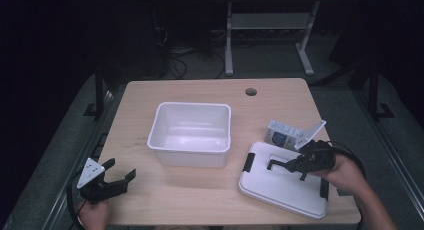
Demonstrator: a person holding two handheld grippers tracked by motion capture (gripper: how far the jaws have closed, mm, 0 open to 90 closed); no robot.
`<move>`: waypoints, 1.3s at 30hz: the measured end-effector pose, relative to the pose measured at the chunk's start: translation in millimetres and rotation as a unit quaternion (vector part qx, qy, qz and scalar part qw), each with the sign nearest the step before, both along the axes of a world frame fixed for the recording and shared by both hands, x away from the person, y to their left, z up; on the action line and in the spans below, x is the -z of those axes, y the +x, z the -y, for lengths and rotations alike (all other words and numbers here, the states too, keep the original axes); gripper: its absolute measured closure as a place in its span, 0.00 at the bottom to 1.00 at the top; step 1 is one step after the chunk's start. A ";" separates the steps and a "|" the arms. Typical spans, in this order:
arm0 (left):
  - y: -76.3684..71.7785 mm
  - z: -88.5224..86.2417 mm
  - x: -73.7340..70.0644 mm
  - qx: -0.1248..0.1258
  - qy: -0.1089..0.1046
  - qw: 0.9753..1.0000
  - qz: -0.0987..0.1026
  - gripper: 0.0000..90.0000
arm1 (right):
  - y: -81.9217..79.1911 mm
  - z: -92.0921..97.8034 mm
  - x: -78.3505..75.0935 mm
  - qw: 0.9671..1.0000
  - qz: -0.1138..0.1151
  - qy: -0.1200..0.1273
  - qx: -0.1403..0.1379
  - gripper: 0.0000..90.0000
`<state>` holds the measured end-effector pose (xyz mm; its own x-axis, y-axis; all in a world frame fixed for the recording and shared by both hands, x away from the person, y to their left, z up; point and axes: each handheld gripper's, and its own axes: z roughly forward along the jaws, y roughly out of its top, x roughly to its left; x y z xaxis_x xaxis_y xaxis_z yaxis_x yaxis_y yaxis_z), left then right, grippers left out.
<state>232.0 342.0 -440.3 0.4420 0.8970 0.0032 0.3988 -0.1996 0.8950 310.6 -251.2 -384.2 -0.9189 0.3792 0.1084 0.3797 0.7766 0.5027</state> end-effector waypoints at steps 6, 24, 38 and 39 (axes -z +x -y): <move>-0.3 -0.9 -0.1 -0.001 -0.001 1.000 0.000 0.15 | 0.6 -2.7 4.7 1.000 -0.002 -0.007 0.001 0.93; 0.1 -0.1 -0.3 0.002 -0.001 1.000 0.000 0.15 | -0.7 -2.9 12.4 1.000 -0.004 -0.002 0.007 0.90; 0.3 1.0 -0.8 0.002 0.000 1.000 0.001 0.15 | -8.5 0.0 6.7 1.000 -0.010 0.010 -0.001 0.86; 0.2 1.1 -0.9 0.002 0.000 1.000 0.001 0.15 | -8.9 0.1 5.9 1.000 -0.011 0.012 -0.002 0.86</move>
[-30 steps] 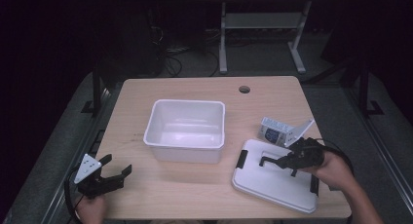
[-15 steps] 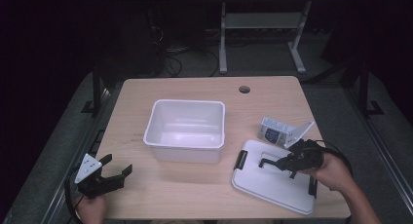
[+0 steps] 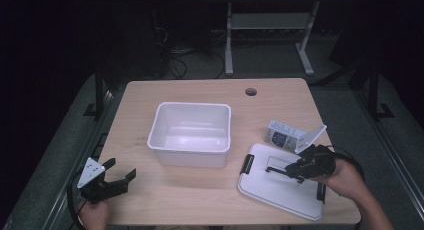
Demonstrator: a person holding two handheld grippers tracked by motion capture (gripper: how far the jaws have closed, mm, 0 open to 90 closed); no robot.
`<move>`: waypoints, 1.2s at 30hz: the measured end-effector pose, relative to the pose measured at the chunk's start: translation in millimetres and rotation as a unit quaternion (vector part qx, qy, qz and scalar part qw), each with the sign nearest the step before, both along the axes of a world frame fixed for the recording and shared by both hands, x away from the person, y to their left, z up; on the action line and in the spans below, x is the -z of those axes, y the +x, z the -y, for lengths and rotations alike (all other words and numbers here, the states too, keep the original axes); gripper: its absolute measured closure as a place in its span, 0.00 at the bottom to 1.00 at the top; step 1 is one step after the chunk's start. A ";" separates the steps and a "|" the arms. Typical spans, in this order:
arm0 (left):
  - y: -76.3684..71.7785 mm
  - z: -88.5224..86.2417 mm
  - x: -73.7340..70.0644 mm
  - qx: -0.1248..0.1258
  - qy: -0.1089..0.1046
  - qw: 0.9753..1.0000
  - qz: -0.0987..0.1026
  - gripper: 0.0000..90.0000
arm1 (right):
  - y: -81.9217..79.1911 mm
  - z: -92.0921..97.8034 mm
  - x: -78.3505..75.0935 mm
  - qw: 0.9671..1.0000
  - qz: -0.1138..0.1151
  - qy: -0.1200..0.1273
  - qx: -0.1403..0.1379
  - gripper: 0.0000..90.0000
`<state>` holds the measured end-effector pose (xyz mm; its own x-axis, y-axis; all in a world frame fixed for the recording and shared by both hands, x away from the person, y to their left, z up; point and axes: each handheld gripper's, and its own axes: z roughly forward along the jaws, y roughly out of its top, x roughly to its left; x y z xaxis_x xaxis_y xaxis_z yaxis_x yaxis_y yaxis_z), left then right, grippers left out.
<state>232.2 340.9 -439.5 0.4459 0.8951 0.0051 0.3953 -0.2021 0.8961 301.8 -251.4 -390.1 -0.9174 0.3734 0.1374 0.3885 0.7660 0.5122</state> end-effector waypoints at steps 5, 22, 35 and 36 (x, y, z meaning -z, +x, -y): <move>0.3 -0.6 0.4 -0.001 -0.002 1.000 -0.001 0.15 | -2.4 1.6 -5.8 1.000 0.005 0.002 0.001 0.85; 1.0 -3.5 0.2 -0.004 -0.007 1.000 0.001 0.15 | 17.4 4.6 -30.0 0.999 0.016 -0.019 0.048 0.68; 2.0 -4.6 0.9 -0.007 -0.006 1.000 -0.002 0.15 | 43.4 7.4 -41.2 0.996 0.028 -0.035 0.077 0.56; 2.1 -4.8 0.9 -0.007 -0.006 1.000 -0.002 0.15 | 45.1 7.1 -41.6 0.996 0.030 -0.036 0.078 0.56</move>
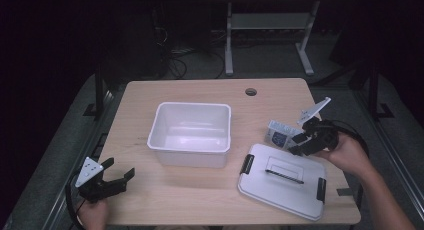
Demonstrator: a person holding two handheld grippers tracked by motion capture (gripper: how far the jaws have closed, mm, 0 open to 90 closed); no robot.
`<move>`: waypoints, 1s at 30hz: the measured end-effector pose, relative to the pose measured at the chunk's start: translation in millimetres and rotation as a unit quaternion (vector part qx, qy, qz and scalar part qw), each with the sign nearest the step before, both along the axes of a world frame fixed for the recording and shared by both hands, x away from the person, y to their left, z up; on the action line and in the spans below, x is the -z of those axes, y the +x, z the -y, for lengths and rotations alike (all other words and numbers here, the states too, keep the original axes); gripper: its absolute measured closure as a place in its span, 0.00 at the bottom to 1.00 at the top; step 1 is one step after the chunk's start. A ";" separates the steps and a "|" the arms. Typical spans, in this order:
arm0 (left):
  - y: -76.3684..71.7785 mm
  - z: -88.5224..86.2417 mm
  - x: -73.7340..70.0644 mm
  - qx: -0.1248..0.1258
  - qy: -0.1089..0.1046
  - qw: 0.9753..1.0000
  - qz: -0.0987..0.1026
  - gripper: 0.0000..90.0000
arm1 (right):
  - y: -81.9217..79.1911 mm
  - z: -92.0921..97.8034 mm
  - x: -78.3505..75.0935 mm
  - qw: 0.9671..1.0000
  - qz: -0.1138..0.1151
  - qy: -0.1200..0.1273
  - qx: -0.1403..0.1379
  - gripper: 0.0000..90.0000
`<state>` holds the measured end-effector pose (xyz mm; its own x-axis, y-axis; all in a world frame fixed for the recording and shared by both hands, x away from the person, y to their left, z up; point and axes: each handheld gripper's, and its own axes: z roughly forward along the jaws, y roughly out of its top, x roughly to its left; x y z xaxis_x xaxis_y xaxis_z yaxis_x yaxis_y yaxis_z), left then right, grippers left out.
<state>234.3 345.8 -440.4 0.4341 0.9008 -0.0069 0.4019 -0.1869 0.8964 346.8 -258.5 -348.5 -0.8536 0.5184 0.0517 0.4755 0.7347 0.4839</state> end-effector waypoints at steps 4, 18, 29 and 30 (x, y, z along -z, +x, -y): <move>-0.3 0.0 0.3 -0.002 -0.001 1.000 0.000 0.15 | 9.8 -0.8 0.0 1.000 0.004 -0.006 0.006 0.55; -0.1 -1.6 1.2 -0.002 -0.004 1.000 -0.001 0.15 | 37.3 -1.2 1.8 1.000 0.004 -0.026 0.016 0.50; -0.9 -3.7 1.4 -0.006 -0.008 1.000 -0.001 0.15 | 51.5 0.3 6.5 0.999 0.004 -0.036 0.024 0.47; -1.0 -3.9 1.4 -0.007 -0.008 1.000 -0.001 0.15 | 53.2 -0.1 7.9 0.999 0.002 -0.040 0.024 0.47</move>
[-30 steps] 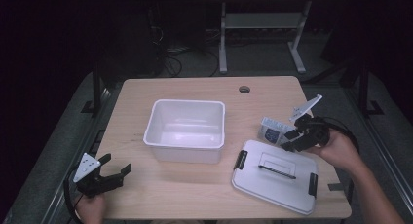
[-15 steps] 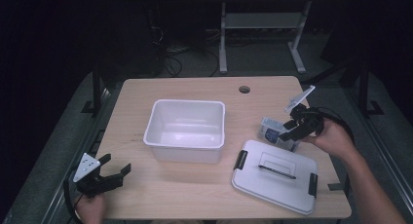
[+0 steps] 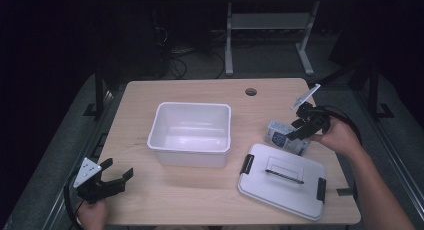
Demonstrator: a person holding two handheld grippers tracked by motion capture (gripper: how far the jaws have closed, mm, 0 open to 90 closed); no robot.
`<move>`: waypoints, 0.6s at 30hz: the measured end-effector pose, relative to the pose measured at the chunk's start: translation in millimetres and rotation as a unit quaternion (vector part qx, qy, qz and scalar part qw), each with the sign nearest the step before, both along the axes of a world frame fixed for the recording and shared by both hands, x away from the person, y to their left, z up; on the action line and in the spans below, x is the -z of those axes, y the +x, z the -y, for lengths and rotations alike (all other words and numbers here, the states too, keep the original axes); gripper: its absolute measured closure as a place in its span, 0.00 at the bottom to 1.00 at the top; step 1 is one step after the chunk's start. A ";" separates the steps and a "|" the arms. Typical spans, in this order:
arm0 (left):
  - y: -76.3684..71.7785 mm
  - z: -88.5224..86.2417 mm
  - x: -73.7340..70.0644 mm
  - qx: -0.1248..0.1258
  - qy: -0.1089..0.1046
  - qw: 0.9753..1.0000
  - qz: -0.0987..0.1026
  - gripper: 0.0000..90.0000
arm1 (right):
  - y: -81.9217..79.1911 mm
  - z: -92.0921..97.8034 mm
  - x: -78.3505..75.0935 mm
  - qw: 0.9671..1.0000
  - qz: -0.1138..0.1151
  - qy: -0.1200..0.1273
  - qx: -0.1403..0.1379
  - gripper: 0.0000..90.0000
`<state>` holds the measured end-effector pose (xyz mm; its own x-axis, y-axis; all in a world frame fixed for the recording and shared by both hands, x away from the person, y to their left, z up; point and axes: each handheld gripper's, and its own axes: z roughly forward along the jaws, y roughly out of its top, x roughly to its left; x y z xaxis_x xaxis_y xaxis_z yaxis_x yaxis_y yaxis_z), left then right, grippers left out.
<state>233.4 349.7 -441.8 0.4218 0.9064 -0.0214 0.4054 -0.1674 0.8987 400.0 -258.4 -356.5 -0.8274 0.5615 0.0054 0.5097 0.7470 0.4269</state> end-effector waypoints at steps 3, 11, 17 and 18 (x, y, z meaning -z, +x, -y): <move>-0.2 -0.4 0.1 -0.001 -0.001 1.000 0.000 0.15 | 3.5 -0.8 3.3 1.000 -0.003 -0.002 0.002 0.46; -0.4 -0.4 0.0 0.001 0.000 1.000 0.000 0.15 | 9.9 -1.0 4.3 1.000 -0.005 -0.009 0.004 0.46; -0.5 -0.7 -0.2 0.001 -0.002 1.000 0.001 0.15 | 13.4 -1.7 7.7 1.000 -0.011 -0.013 0.003 0.46; -0.4 -0.8 -0.2 0.001 -0.001 1.000 0.001 0.15 | 13.9 -1.9 8.2 1.000 -0.010 -0.016 0.002 0.46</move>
<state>232.9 350.5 -441.6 0.4241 0.9053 -0.0231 0.4034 -0.1660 0.8998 413.9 -256.5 -364.7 -0.8252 0.5649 0.0050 0.5212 0.7579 0.3924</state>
